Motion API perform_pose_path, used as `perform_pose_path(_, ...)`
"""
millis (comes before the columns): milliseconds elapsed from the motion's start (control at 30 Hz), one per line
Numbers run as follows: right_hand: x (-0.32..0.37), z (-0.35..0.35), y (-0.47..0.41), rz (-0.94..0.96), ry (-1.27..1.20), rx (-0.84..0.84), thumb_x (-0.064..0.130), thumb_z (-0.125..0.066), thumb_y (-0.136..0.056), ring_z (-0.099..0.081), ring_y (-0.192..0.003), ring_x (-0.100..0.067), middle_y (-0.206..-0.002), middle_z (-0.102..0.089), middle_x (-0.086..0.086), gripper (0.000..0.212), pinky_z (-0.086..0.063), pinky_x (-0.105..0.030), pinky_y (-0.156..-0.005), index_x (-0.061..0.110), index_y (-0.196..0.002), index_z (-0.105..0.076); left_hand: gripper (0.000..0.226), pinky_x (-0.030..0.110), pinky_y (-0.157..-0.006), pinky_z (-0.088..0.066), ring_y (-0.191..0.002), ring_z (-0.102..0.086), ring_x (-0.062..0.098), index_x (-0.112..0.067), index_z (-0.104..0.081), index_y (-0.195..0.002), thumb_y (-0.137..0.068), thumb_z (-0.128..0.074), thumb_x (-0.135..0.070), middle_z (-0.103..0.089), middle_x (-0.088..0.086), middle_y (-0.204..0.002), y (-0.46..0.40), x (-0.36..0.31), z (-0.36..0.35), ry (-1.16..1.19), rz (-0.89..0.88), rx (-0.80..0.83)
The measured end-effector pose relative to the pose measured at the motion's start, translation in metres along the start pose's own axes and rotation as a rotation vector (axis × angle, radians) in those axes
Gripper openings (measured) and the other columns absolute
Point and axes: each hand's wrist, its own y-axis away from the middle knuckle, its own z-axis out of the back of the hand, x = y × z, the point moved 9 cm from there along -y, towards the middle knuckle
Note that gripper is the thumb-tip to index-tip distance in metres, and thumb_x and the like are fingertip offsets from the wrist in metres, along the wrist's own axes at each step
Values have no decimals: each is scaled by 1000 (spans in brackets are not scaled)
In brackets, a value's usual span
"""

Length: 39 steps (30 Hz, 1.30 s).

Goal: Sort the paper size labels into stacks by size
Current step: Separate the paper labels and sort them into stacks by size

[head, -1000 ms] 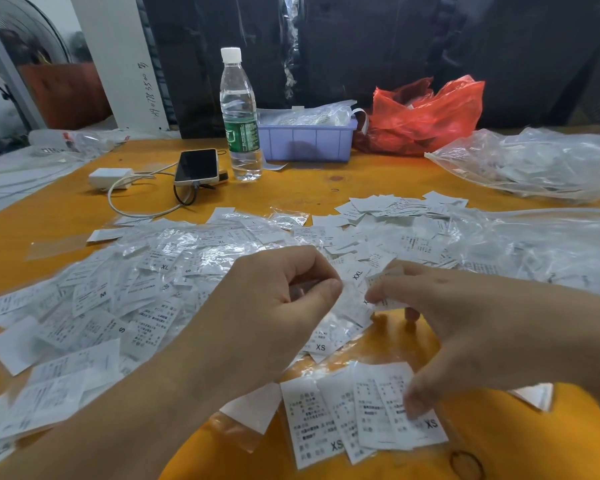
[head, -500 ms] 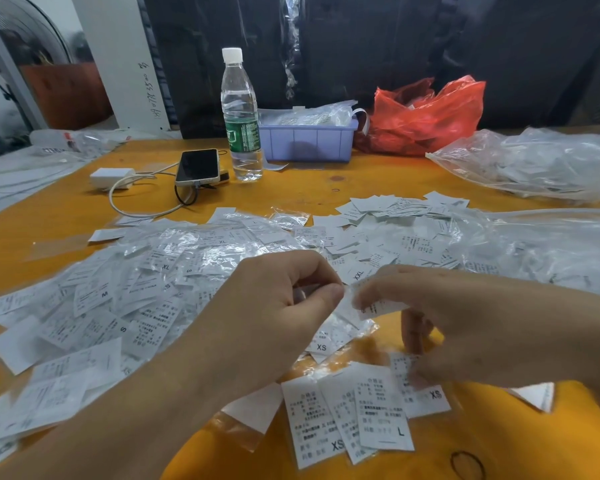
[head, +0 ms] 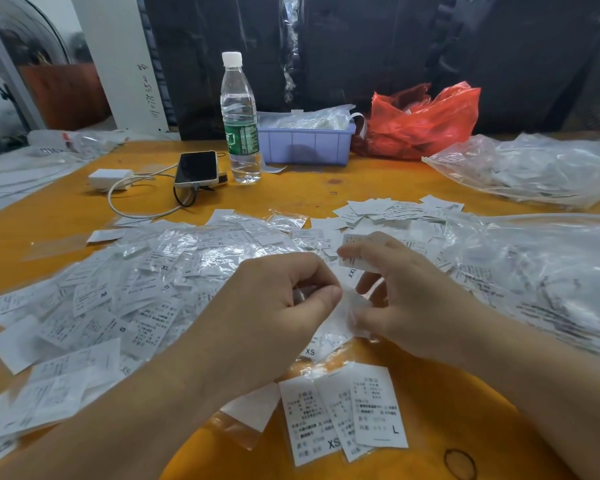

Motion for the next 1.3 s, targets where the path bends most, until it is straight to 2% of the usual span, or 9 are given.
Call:
perform_pose_path(167, 6, 7, 1, 61, 80, -71, 28, -72, -81, -52, -102, 4, -117, -50, 24, 53, -46, -15, -84, 31, -131, -53, 10, 35, -66, -49, -69, -65, 16, -34, -69, -83, -90, -65, -31, -69, -5, -72, 0, 1, -1, -4, 7, -1)
perform_pose_path(300, 8, 36, 9, 65, -358, -259, 20, -72, -84, -68, -85, -4, -93, -73, 13, 13, -55, -20, -76, 28, -94, -75, 10, 22, -57, -52, -62, -62, 7, -32, -70, -82, -90, -64, -31, -69, -8, -72, -3, 7, 5, 75, 59, -29)
perform_pose_path(400, 14, 35, 11, 90, -578, -199, 22, -75, -80, -68, -73, -14, -85, -74, 1, 9, -57, -31, -70, 25, -89, -76, 12, 16, -54, -52, -55, -61, 3, -26, -70, -82, -91, -63, -25, -69, -7, -69, -4, 13, 7, 234, 123, -37)
perform_pose_path(567, 30, 8, 15, 112, -551, 28, 48, -64, -80, -67, -85, -15, -93, -75, 1, 29, -51, -44, -74, 27, -97, -76, 10, 17, -55, -53, -56, -62, 7, -26, -73, -82, -89, -65, -26, -70, -6, -68, -4, 9, 8, 332, 103, -38)
perform_pose_path(633, 31, 7, 16, 110, -529, -7, 49, -63, -79, -66, -80, -14, -90, -75, 3, 28, -51, -51, -75, 29, -95, -76, 8, 18, -56, -53, -57, -62, 7, -28, -73, -83, -88, -66, -28, -70, -5, -69, -3, 6, 5, 357, 90, -16)
perform_pose_path(733, 30, 14, 16, 102, -535, -107, 46, -68, -74, -61, -72, -39, -80, -73, -4, 24, -49, -62, -68, 30, -89, -76, 11, 17, -56, -52, -56, -62, 7, -27, -71, -83, -90, -65, -23, -70, -4, -69, -3, 7, 4, 365, 87, -12)
perform_pose_path(867, 27, 26, 17, 83, -577, -205, 29, -72, -73, -62, -66, -30, -72, -70, -3, 10, -52, -56, -67, 25, -82, -76, 16, 18, -56, -52, -56, -61, 8, -28, -70, -83, -92, -62, -18, -70, -3, -69, -4, 8, 5, 367, 97, -21)
perform_pose_path(1167, 33, 40, 23, 161, -665, -313, 16, -68, -76, -62, -62, -19, -78, -70, -1, 15, -54, -33, -61, 28, -81, -75, 18, 19, -53, -50, -56, -62, 9, -29, -72, -83, -93, -63, -16, -70, -2, -68, -7, 15, 11, 407, 106, -70)
perform_pose_path(1300, 31, 33, 23, 135, -623, -291, 19, -70, -74, -63, -66, -20, -85, -70, 0, 16, -54, -38, -62, 32, -83, -75, 9, 20, -54, -51, -56, -61, 11, -28, -72, -83, -86, -63, -27, -69, -2, -68, -6, 12, 7, 450, 95, -42)
